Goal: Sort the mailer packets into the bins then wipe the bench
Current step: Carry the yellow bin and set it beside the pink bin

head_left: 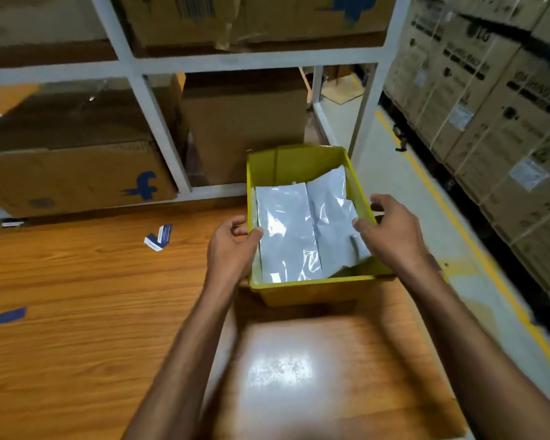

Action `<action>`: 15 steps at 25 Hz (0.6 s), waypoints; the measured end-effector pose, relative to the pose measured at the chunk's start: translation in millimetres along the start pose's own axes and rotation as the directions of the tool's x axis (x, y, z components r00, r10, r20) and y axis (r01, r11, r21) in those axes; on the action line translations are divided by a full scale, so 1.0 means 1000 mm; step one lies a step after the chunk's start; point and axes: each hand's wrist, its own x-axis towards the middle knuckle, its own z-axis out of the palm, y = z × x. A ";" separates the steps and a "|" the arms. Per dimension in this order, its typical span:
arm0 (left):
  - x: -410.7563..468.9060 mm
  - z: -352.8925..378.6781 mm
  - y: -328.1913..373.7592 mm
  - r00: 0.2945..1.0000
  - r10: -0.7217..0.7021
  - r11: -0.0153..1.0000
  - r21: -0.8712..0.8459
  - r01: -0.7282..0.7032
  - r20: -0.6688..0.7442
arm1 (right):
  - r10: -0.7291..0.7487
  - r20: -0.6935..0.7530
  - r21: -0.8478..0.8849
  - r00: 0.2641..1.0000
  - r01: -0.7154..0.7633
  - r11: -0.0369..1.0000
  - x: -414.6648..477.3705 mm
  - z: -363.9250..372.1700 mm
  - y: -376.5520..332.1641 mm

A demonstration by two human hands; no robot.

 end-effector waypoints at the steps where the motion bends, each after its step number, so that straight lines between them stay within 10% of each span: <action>1: 0.001 0.002 0.001 1.000 -0.007 1.000 0.001 0.007 0.001 | 0.019 0.012 0.033 1.000 -0.020 0.999 0.005 0.001 0.000; 15: -0.030 -0.100 0.016 0.973 0.130 0.991 -0.068 -0.119 0.191 | 0.076 0.239 0.398 0.968 -0.170 0.902 -0.074 -0.012 -0.025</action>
